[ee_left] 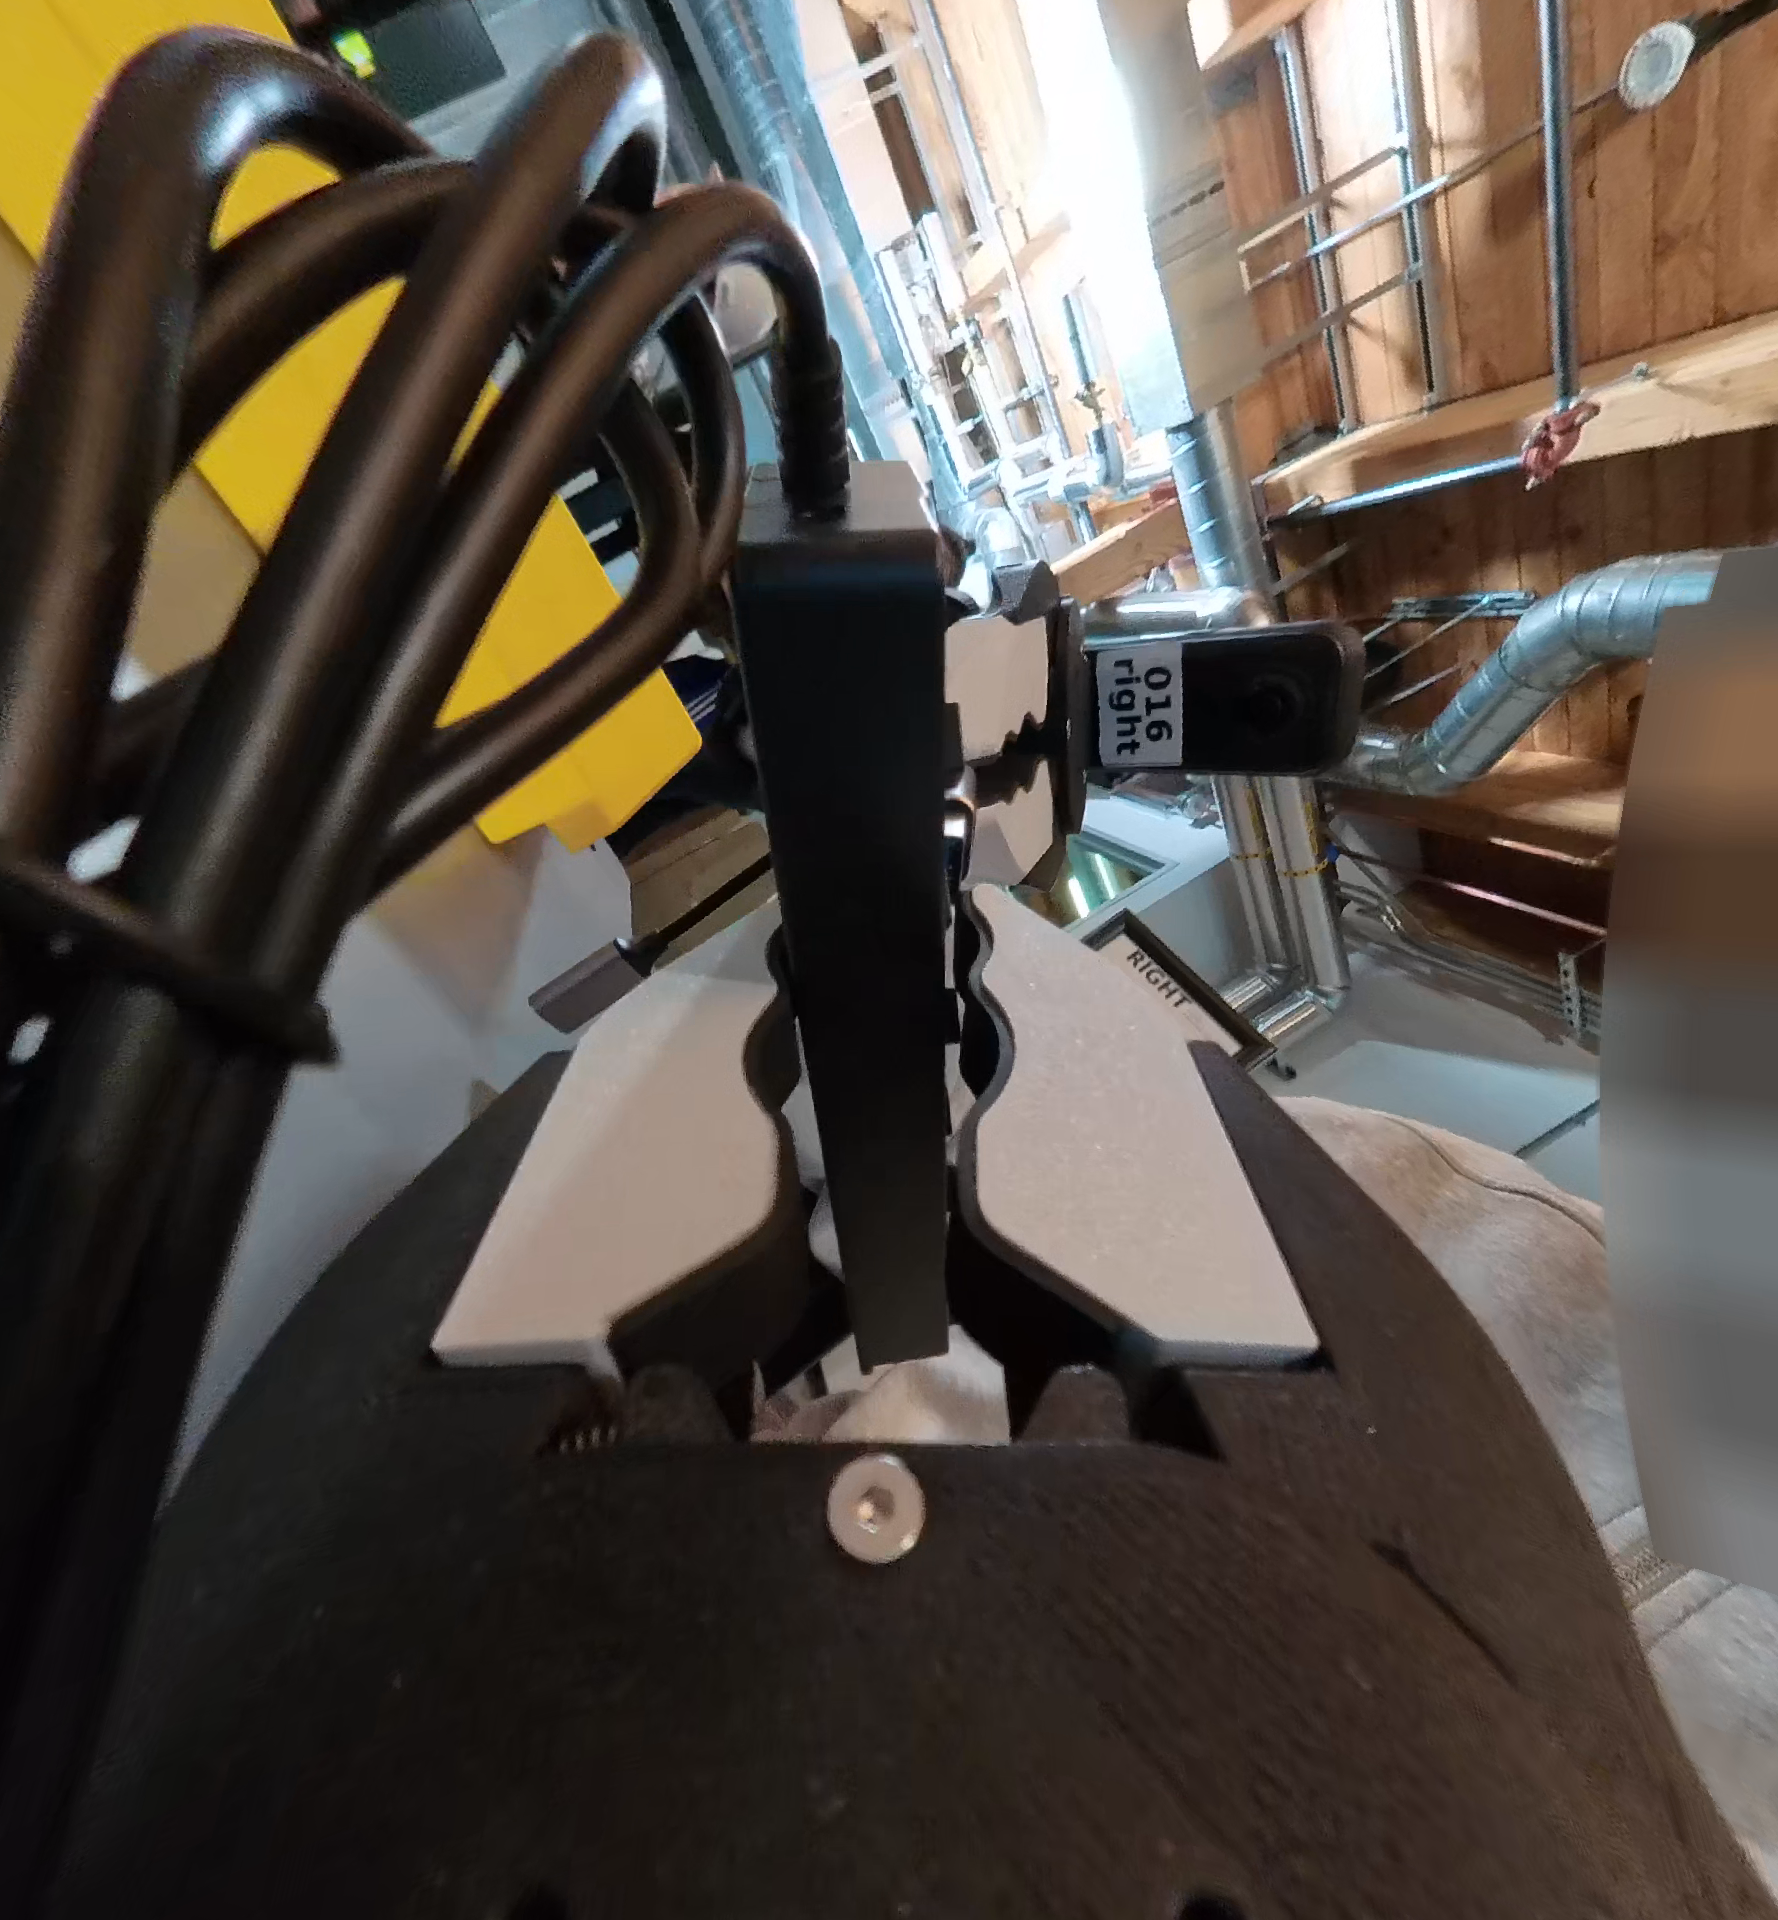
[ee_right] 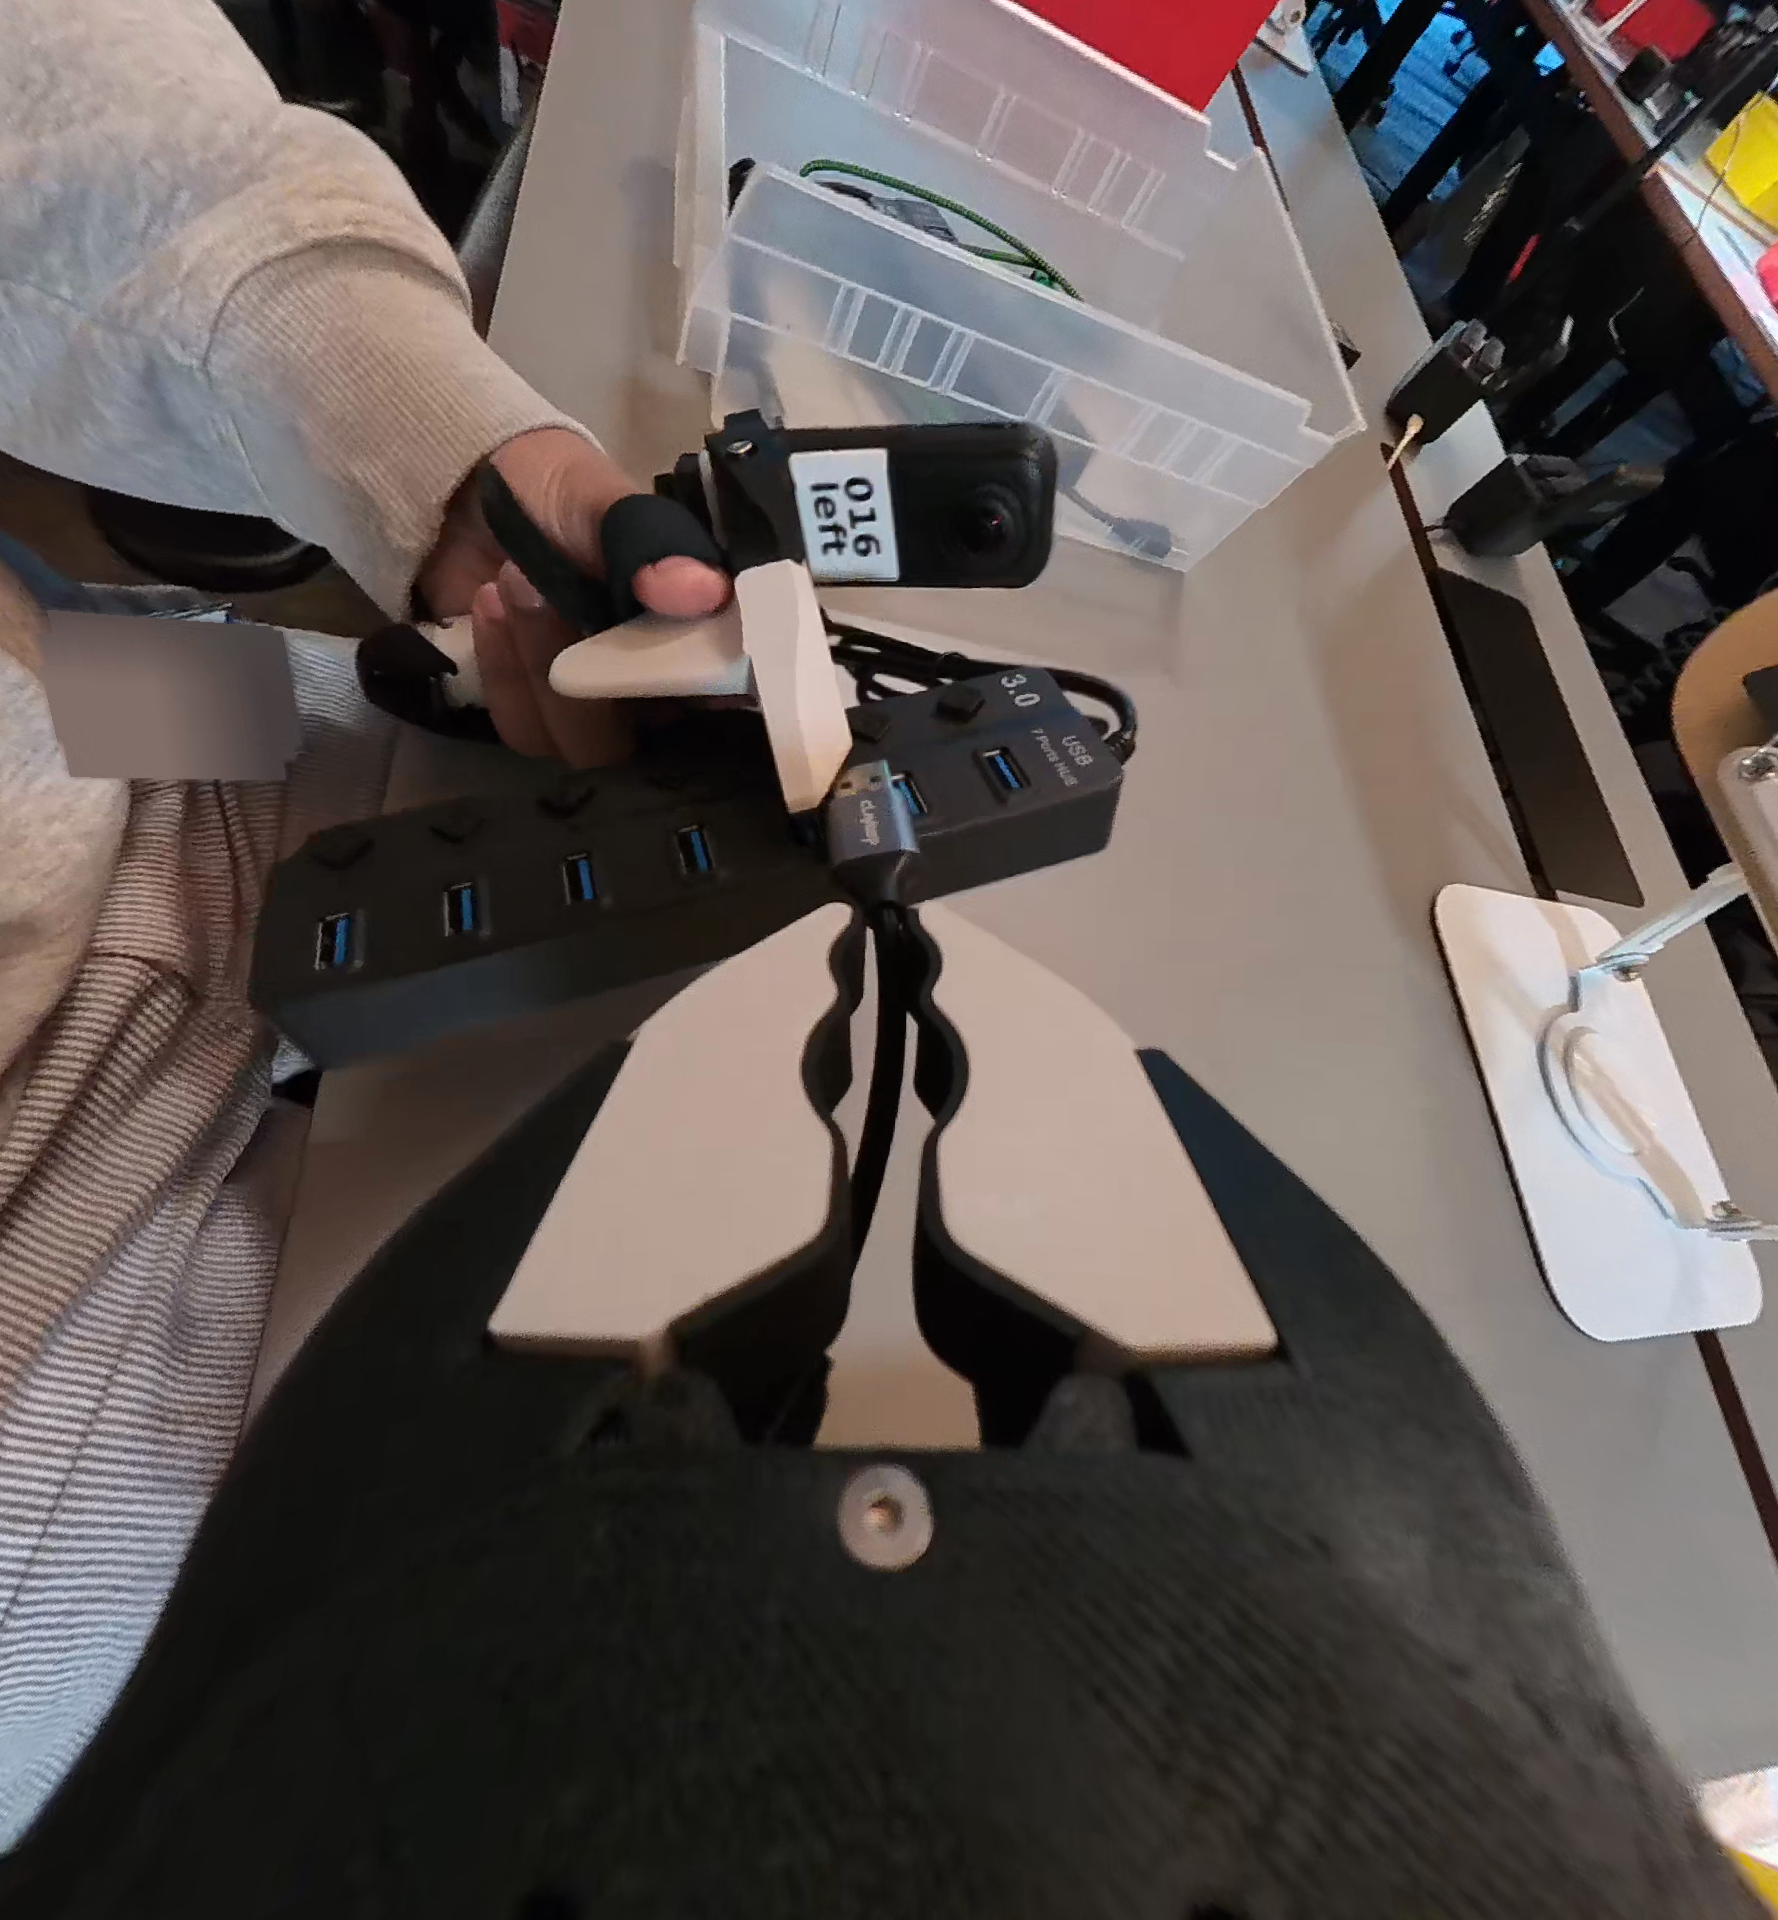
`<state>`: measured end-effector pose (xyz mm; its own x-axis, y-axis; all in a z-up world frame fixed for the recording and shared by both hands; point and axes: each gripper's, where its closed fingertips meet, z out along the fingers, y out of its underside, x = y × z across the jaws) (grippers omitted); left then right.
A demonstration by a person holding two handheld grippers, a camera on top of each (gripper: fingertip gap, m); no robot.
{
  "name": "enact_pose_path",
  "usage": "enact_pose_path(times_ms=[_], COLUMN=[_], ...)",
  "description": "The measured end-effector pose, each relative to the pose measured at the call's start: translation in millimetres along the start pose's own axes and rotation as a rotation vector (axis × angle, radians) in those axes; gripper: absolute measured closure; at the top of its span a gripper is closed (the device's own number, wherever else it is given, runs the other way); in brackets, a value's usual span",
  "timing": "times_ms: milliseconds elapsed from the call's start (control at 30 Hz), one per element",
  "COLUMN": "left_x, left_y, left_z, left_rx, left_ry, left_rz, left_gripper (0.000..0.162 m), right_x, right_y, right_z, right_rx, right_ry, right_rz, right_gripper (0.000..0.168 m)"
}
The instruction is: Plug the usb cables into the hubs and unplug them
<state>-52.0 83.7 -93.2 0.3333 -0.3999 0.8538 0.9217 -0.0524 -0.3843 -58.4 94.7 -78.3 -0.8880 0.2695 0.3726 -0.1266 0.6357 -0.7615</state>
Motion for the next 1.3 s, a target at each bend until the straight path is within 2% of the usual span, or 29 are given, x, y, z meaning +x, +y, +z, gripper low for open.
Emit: enact_pose_path(times_ms=[167, 267, 433, 533, 700, 867, 1067, 1300], left_x=[-8.9, -16.4, -24.8, -30.2, -20.9, -16.5, -16.3, -16.0], left_y=[-11.5, -22.0, -43.4, -58.1, -65.0, -56.4, -59.3, -59.5], left_z=[-7.6, -13.9, -32.2, -52.7, -59.0, -48.0, -50.7, -50.1], left_rx=[0.07, 0.129, 0.221, 0.281, 0.252, 0.169, 0.181, 0.153], left_ry=[-0.055, -0.19, -0.486, -0.728, -0.924, -1.008, -1.024, -1.078], left_rz=[-0.004, 0.138, 0.445, 0.619, 0.885, 1.085, 1.096, 1.206], left_gripper=[0.136, 0.137, 0.137, 0.137, 0.135, 0.135, 0.136, 0.136], right_x=[21.9, 37.4, 46.0, 37.7, 18.4, 16.1, 18.2, 16.4], right_y=[-10.3, -16.7, -15.3, -19.8, -27.3, -24.6, -19.3, -15.3], right_z=[-21.9, -35.8, -26.1, -12.7, 16.2, 29.5, 26.0, 26.5], right_rx=[0.146, 0.219, 0.117, 0.046, -0.046, -0.111, -0.141, -0.155], right_ry=[0.047, 0.076, 0.142, 0.133, 0.132, 0.223, 0.233, 0.215], right_rz=[0.12, 0.248, 0.383, 0.433, 0.477, 0.461, 0.511, 0.551], right_gripper=[0.162, 0.162, 0.162, 0.162, 0.162, 0.162, 0.162, 0.162])
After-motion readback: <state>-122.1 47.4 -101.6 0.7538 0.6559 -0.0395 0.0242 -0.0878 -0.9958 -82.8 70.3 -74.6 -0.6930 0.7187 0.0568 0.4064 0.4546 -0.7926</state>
